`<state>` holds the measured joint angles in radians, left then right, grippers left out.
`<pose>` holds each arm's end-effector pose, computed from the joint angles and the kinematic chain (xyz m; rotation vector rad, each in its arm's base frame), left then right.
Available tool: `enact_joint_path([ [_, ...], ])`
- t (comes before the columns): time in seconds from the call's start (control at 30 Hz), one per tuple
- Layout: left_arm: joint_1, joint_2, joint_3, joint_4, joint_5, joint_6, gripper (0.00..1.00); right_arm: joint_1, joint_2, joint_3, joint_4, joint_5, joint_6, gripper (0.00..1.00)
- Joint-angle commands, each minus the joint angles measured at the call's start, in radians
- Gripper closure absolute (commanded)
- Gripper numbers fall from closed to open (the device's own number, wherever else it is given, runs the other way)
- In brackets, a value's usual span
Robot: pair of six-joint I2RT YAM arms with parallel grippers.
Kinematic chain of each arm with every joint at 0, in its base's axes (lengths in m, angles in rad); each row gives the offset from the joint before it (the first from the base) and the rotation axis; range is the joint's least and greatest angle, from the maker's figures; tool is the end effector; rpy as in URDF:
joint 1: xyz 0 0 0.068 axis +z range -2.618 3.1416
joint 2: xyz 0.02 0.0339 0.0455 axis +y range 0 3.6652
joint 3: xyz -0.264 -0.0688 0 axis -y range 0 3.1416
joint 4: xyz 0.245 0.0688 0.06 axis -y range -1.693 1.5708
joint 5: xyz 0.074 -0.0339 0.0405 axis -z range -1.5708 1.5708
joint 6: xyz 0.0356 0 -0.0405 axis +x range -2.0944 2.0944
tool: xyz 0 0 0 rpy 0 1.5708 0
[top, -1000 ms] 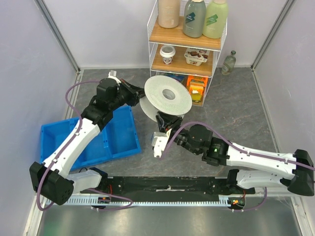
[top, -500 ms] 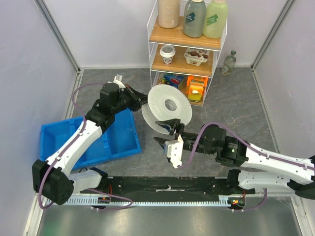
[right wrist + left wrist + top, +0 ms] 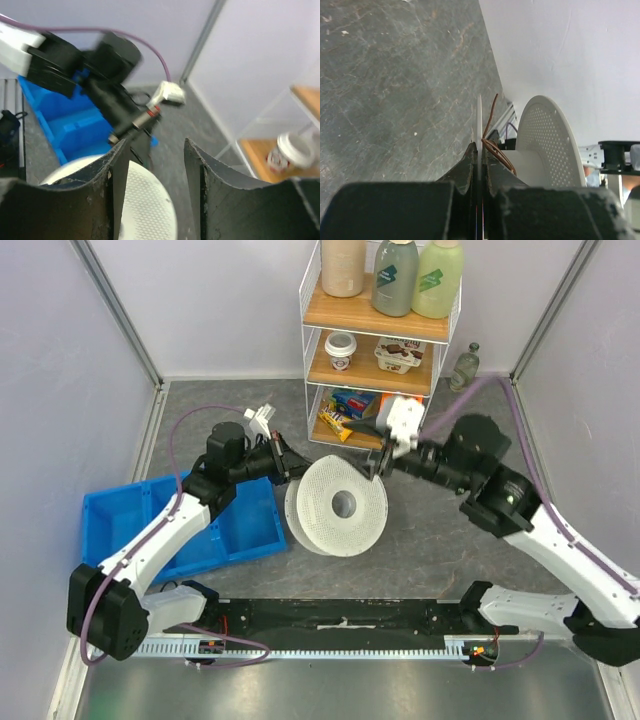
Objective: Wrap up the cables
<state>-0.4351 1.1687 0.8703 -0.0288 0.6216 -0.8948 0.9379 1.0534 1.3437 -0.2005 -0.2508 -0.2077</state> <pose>0.2325 -0.1309 0.3087 -0.0077 2.1260 -1.4398 0.1201 0.1786 0.4803 -0.9989 1.1624 0.7719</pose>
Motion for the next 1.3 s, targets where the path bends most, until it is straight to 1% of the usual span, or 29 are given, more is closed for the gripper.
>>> enact_joint_path([
  [0.0, -0.019, -0.056, 0.006, 0.063, 0.154, 0.132, 0.98, -0.236, 0.097, 0.044, -0.171, -0.324, 0.235, 0.46],
  [0.07, -0.033, -0.061, -0.001, 0.044, 0.179, 0.164, 0.98, -0.319, 0.149, 0.060, -0.218, -0.439, 0.270, 0.46],
  [0.1, -0.040, -0.061, -0.005, 0.044, 0.193, 0.169, 0.98, -0.349, 0.172, 0.058, -0.227, -0.514, 0.283, 0.46],
  [0.17, -0.054, -0.060, -0.019, 0.043, 0.222, 0.180, 0.98, -0.385, 0.201, 0.051, -0.232, -0.605, 0.281, 0.46],
  [0.3, -0.086, -0.043, -0.028, 0.043, 0.299, 0.227, 0.98, -0.407, 0.238, 0.048, -0.254, -0.697, 0.232, 0.46],
  [0.4, -0.094, -0.020, -0.028, 0.035, 0.384, 0.295, 0.98, -0.419, 0.255, 0.037, -0.303, -0.751, 0.174, 0.46],
  [0.57, -0.114, 0.048, 0.025, -0.166, 0.555, 0.515, 0.98, -0.422, 0.246, -0.047, -0.329, -0.835, 0.175, 0.44],
  [0.67, -0.139, 0.066, 0.041, -0.262, 0.592, 0.621, 0.98, -0.422, 0.224, -0.126, -0.320, -0.835, 0.186, 0.46],
  [0.73, -0.171, 0.071, 0.053, -0.331, 0.592, 0.722, 0.98, -0.421, 0.206, -0.178, -0.281, -0.831, 0.206, 0.47],
  [0.8, -0.218, 0.066, 0.049, -0.381, 0.575, 0.792, 0.98, -0.422, 0.172, -0.262, -0.200, -0.825, 0.270, 0.48],
  [0.93, -0.266, 0.078, 0.030, -0.381, 0.619, 0.823, 0.98, -0.418, 0.123, -0.395, -0.015, -0.837, 0.411, 0.51],
  [1.0, -0.280, 0.109, 0.036, -0.385, 0.633, 0.829, 0.98, -0.412, 0.100, -0.443, 0.070, -0.846, 0.456, 0.53],
  [1.07, -0.281, 0.140, 0.050, -0.392, 0.635, 0.829, 0.98, -0.404, 0.079, -0.485, 0.127, -0.855, 0.482, 0.53],
  [1.17, -0.281, 0.172, 0.062, -0.384, 0.606, 0.823, 0.98, -0.384, 0.060, -0.537, 0.170, -0.834, 0.508, 0.50],
  [1.27, -0.281, 0.196, 0.059, -0.344, 0.609, 0.794, 0.98, -0.363, 0.040, -0.590, 0.275, -0.767, 0.606, 0.39],
])
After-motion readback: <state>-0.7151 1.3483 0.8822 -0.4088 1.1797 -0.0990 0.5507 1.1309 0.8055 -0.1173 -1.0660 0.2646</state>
